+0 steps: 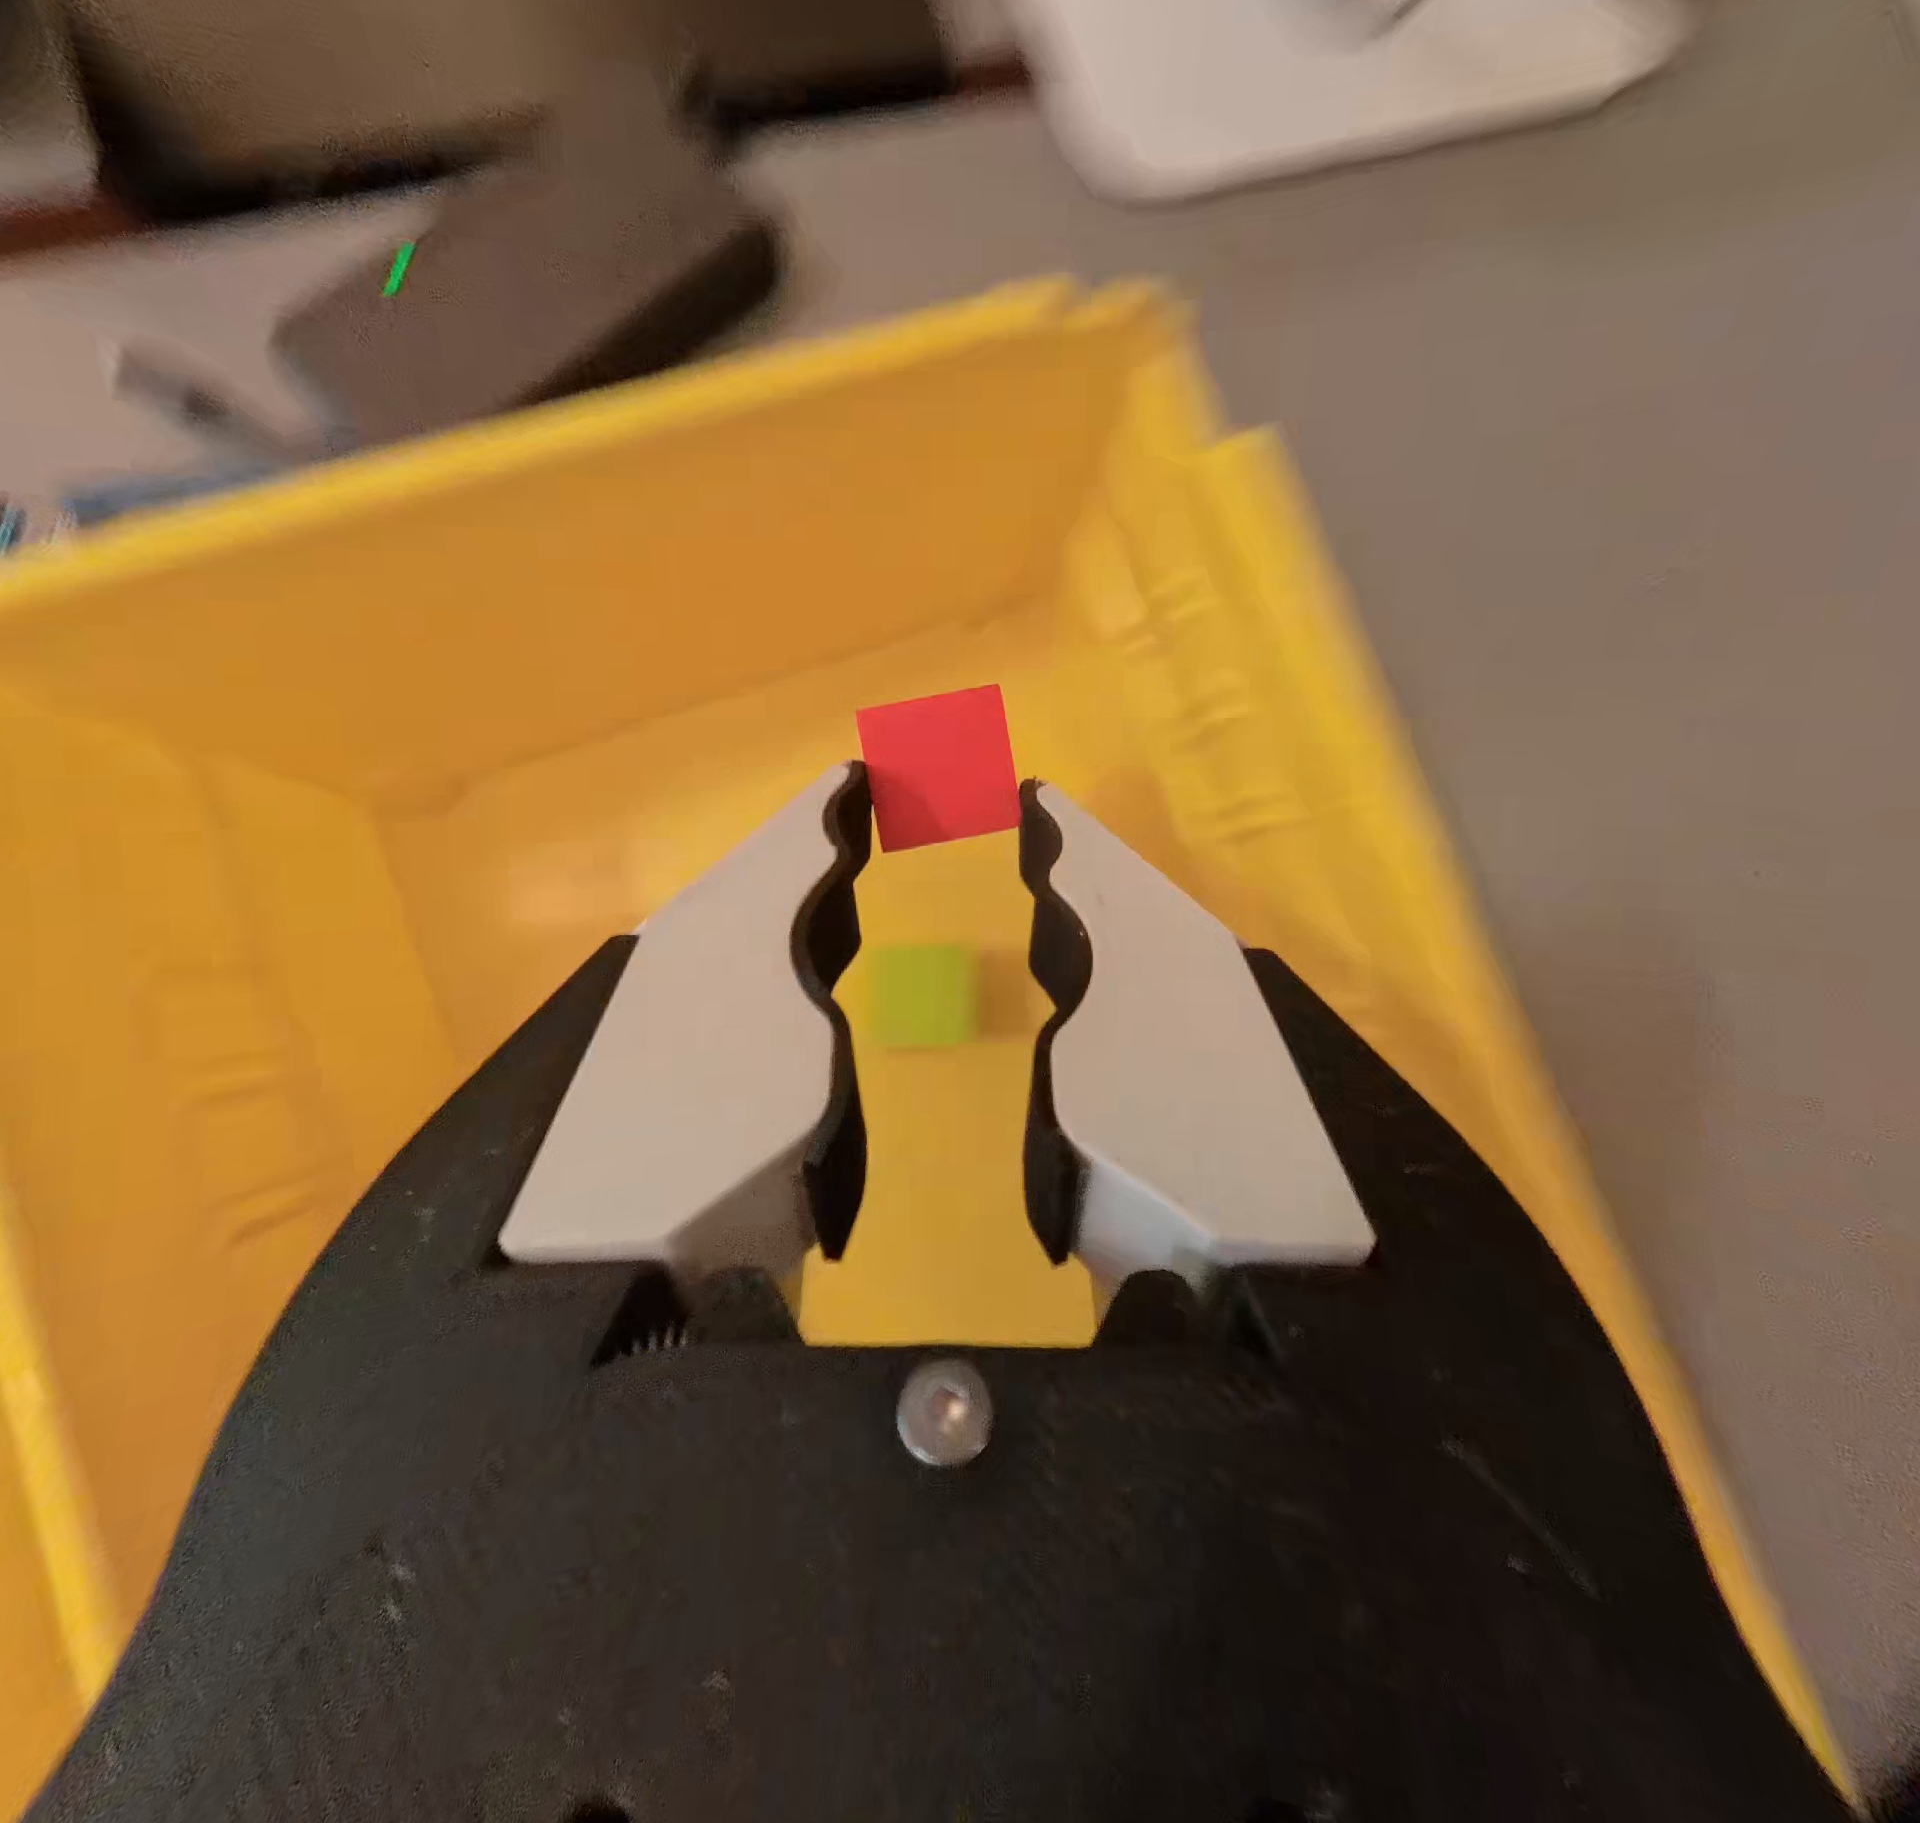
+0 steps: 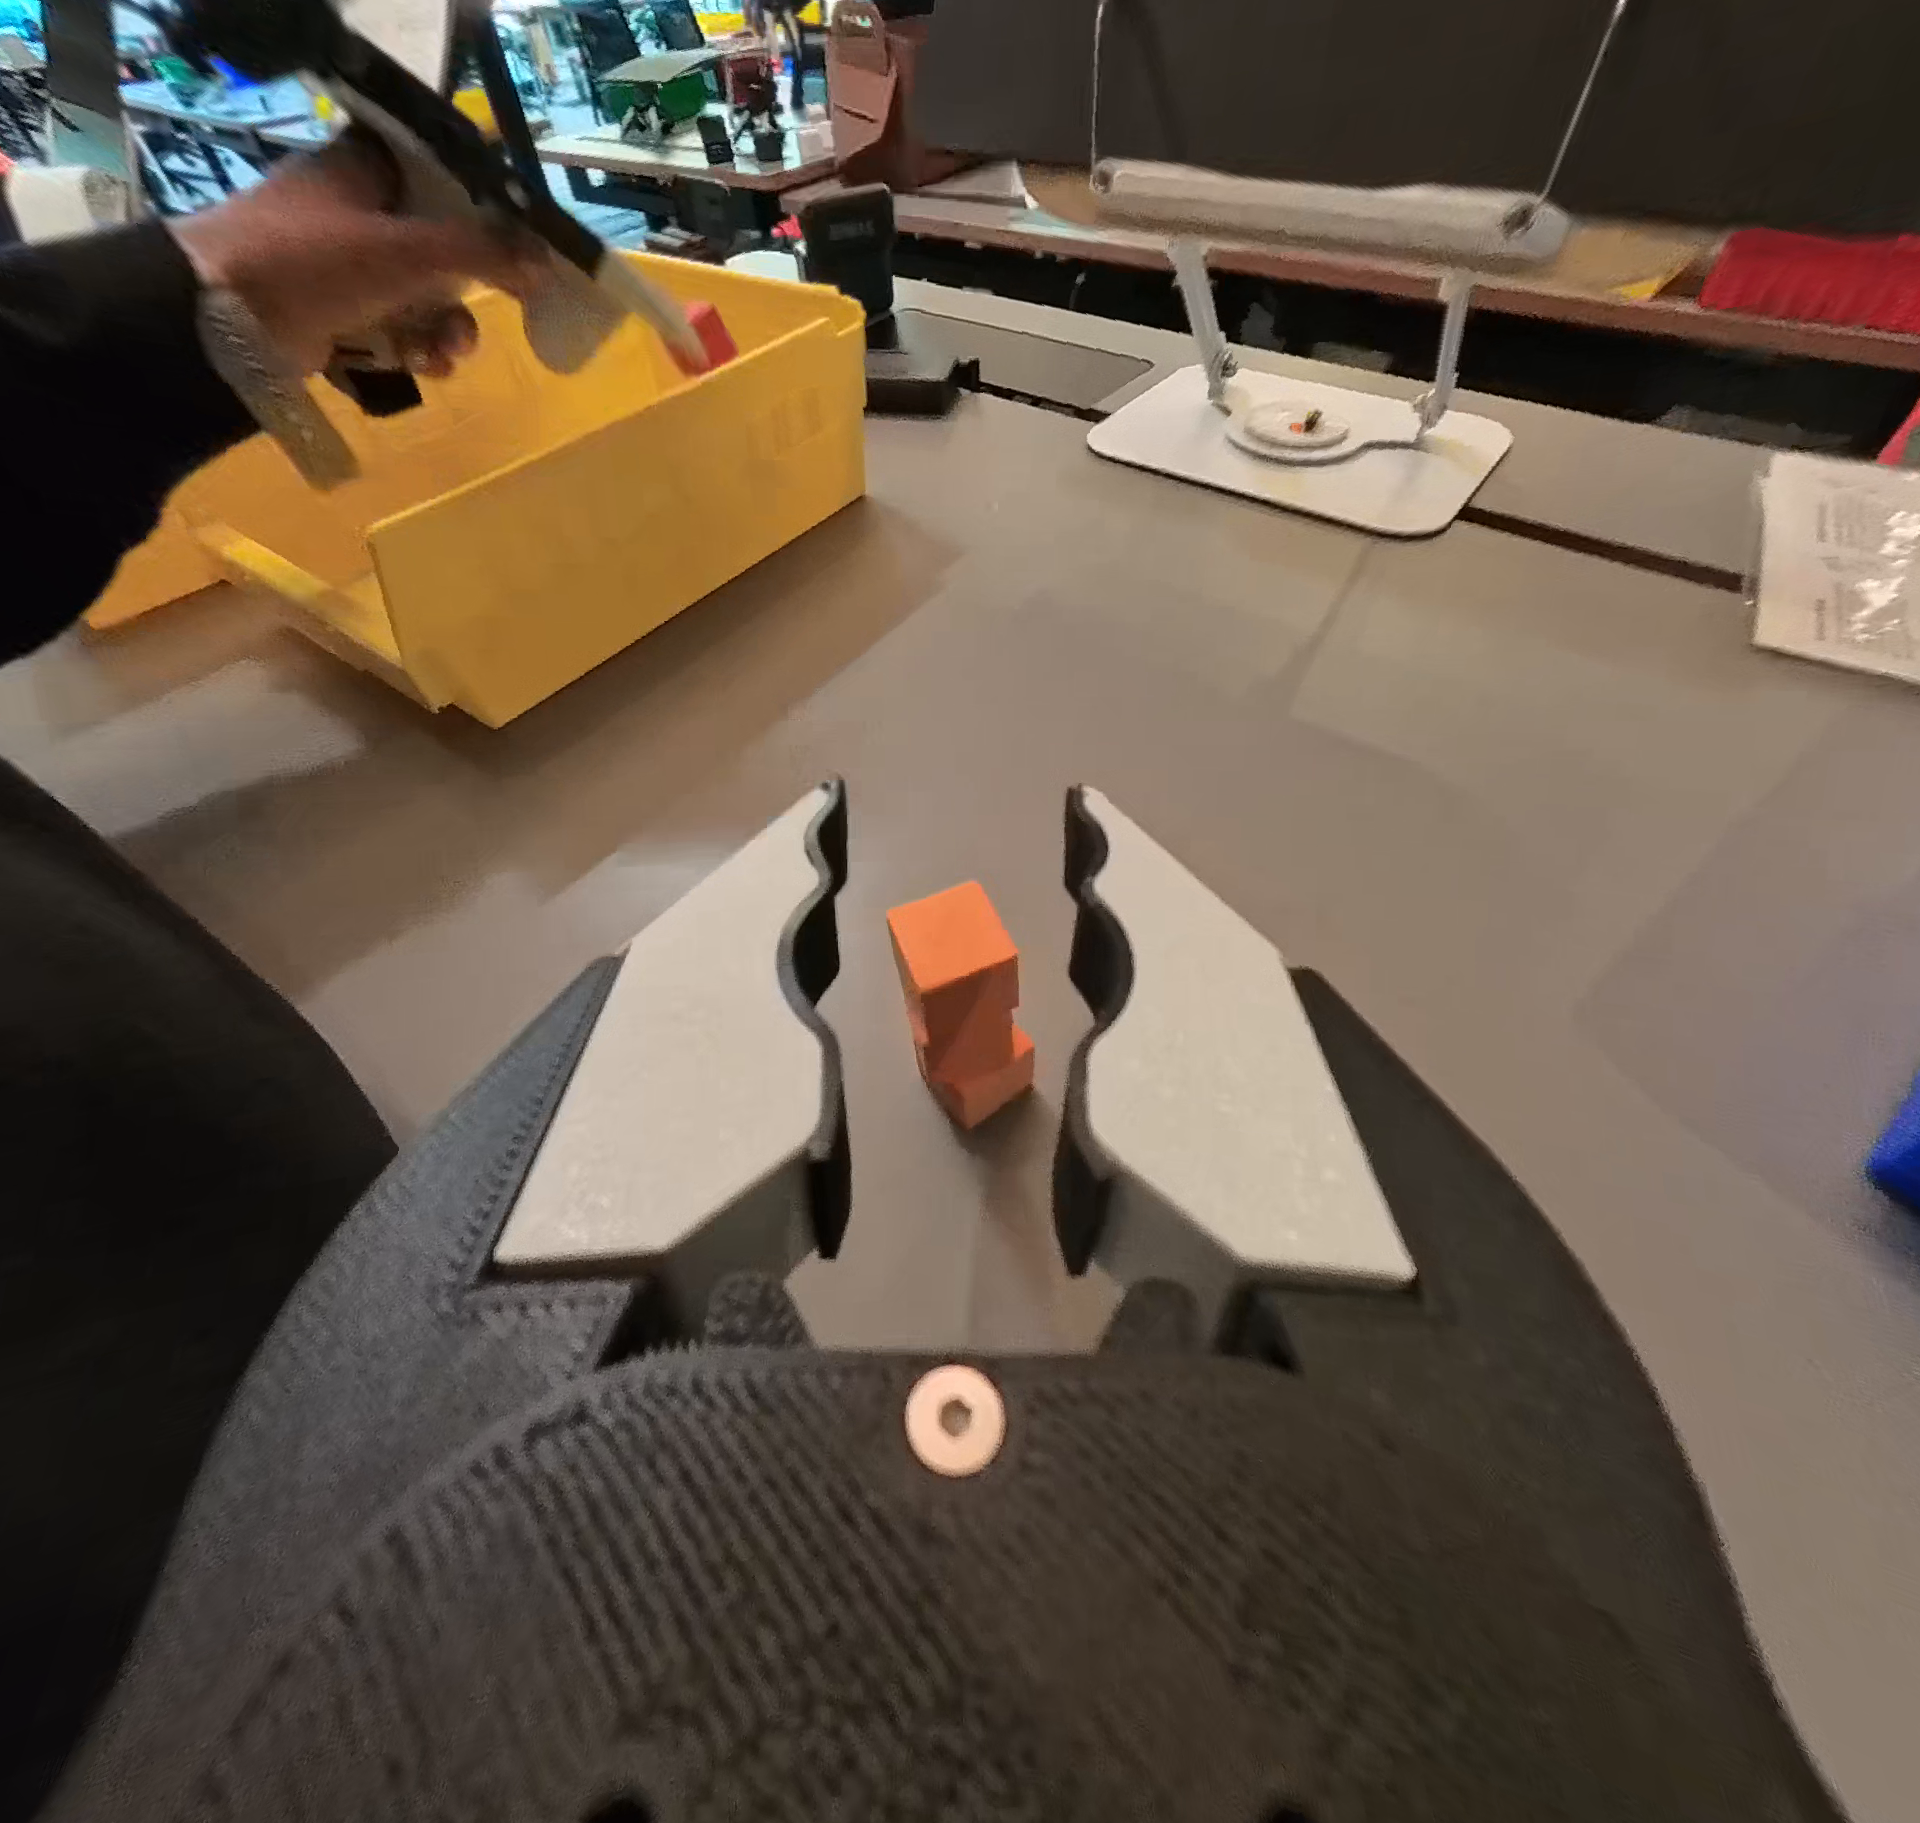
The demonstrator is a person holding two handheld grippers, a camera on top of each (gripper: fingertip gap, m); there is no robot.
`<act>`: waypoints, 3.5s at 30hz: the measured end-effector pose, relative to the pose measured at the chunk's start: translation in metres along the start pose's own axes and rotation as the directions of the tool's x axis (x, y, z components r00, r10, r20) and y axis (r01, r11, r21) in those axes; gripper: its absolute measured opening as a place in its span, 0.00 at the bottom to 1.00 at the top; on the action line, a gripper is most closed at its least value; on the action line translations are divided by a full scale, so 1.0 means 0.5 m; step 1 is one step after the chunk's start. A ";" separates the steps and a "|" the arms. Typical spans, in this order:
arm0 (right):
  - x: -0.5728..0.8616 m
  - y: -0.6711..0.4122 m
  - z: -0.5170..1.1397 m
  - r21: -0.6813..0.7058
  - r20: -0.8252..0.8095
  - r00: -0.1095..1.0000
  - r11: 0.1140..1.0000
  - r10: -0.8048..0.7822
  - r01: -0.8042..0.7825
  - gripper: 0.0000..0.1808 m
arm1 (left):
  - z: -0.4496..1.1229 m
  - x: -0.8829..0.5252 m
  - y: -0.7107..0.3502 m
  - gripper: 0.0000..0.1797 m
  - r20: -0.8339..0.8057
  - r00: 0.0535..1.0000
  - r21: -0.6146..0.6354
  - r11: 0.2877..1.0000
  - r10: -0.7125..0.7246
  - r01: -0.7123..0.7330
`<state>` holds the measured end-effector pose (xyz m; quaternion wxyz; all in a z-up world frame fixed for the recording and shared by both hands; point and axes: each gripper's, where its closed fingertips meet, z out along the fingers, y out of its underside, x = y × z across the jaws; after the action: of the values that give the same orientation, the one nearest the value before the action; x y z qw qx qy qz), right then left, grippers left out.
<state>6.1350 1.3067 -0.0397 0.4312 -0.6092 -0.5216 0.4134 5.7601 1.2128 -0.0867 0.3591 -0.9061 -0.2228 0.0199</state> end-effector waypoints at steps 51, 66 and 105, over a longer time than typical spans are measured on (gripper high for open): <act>0.015 0.049 -0.012 -0.153 0.091 0.996 0.988 0.025 -0.011 0.23 | -0.124 0.083 0.084 0.30 -0.186 0.963 0.063 0.976 -0.193 0.208; -0.009 -0.070 -0.023 -0.046 -0.005 0.984 0.983 -0.176 0.176 0.21 | -0.056 0.067 0.080 0.13 -0.008 0.994 -0.062 0.992 0.107 -0.107; 0.016 -0.136 -0.106 0.179 -0.084 0.987 0.973 -0.134 0.147 0.13 | -0.048 -0.104 0.245 0.17 0.318 0.947 -0.297 0.945 -0.037 0.137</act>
<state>6.1673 1.3153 0.0400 0.5322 -0.5426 -0.5071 0.4065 5.7659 1.0971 -0.1559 0.1712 -0.9265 -0.3167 0.1093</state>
